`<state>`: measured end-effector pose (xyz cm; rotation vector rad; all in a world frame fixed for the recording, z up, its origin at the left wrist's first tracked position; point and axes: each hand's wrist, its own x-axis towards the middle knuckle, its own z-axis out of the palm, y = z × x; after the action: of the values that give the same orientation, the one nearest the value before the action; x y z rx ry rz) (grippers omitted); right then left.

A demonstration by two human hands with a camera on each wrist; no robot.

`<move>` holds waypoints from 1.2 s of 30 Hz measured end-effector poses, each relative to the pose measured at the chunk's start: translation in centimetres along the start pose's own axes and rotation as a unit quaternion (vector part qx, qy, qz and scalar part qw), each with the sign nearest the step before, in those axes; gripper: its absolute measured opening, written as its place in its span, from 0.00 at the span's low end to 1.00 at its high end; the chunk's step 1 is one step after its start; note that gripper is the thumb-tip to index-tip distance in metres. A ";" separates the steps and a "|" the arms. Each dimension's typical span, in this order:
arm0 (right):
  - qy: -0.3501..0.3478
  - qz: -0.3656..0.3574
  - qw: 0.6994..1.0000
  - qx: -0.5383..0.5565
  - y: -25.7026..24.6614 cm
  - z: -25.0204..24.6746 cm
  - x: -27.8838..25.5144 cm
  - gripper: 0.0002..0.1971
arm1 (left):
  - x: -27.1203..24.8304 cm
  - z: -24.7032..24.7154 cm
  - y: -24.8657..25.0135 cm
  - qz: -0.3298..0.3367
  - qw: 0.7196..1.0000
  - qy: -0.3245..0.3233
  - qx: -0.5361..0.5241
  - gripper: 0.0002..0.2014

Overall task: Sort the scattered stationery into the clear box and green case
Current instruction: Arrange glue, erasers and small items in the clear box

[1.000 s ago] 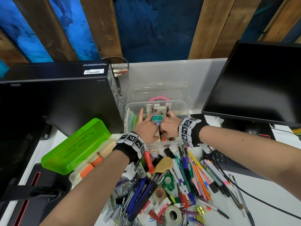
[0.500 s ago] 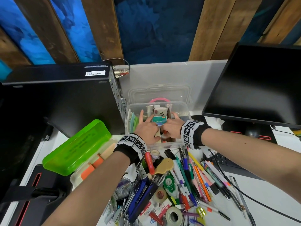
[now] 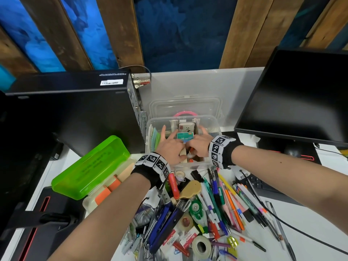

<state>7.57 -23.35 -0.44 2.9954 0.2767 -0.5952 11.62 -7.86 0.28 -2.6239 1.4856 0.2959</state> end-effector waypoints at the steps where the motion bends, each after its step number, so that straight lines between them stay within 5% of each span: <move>1: 0.005 0.006 1.000 0.008 0.0 0.0 -0.3 0.11 | -0.1 -0.1 -0.1 0.001 1.000 0.001 -0.008 0.18; 7: 0.056 0.032 0.996 0.054 -0.2 -0.4 -1.9 0.14 | -2.0 -1.0 -0.1 -0.028 0.998 0.055 -0.023 0.18; 14: 0.269 0.065 0.944 0.177 -3.4 -0.4 -6.2 0.10 | -6.3 0.6 -0.8 -0.010 0.952 0.307 -0.005 0.12; 17: 0.291 0.041 0.928 0.229 -5.8 0.0 -8.3 0.07 | -8.7 1.4 -0.2 0.018 0.941 0.338 -0.024 0.10; 22: 0.216 -0.003 0.950 0.226 -9.1 3.1 -10.3 0.06 | -11.7 5.0 1.5 0.060 0.962 0.245 -0.101 0.15; 26: 0.110 0.031 0.967 0.226 -10.3 6.4 -11.3 0.10 | -13.5 7.8 3.2 -0.097 0.982 0.123 -0.109 0.16; 30: 0.091 0.077 0.950 0.289 -11.5 8.2 -11.7 0.12 | -13.1 9.4 4.8 -0.282 0.931 0.045 -0.226 0.30; 36: 0.088 0.065 0.950 0.293 -12.2 9.0 -12.0 0.11 | -11.3 8.2 5.3 -0.347 0.889 -0.019 -0.300 0.32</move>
<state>-8.96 -14.25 -4.56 3.6077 -0.1173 -0.4609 0.48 0.46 -5.18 -3.3601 0.3693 0.8108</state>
